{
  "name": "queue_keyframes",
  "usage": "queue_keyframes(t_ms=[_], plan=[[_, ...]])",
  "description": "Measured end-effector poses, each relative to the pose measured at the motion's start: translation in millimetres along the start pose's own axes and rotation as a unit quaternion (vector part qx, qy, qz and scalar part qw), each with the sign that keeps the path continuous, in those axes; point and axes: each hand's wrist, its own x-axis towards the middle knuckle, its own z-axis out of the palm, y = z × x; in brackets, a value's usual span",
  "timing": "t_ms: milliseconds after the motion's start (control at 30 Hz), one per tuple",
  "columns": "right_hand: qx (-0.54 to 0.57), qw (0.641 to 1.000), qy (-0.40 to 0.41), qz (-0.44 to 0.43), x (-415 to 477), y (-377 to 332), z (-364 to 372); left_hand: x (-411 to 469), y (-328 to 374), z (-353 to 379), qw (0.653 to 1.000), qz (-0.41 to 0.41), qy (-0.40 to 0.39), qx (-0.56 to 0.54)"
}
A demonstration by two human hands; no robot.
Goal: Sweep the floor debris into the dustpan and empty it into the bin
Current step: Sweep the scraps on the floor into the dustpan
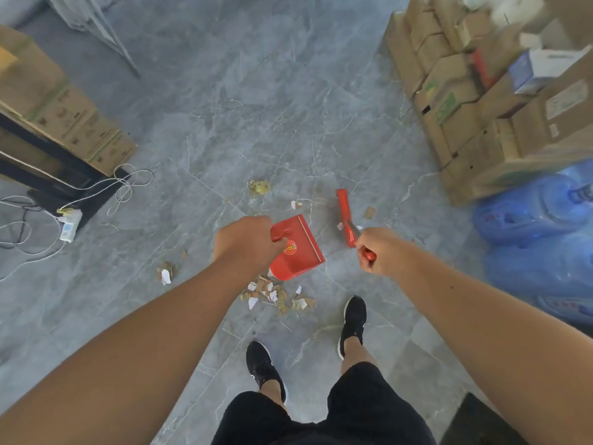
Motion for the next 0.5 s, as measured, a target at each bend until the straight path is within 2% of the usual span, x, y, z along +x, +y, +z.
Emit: queue_keyframes(t_ms=[167, 333, 500], plan=[[0.021, 1.0, -0.012, 0.015, 42, -44, -100, 49, 114, 0, 0.999, 0.032, -0.012, 0.013], [0.009, 0.999, -0.024, 0.029, 74, -77, -179, 98, 194, 2, 0.999, 0.04, -0.016, 0.014], [0.008, 0.998, -0.003, 0.064, 93, -99, -235, 125, 247, 10, 0.999, 0.038, -0.022, 0.0]])
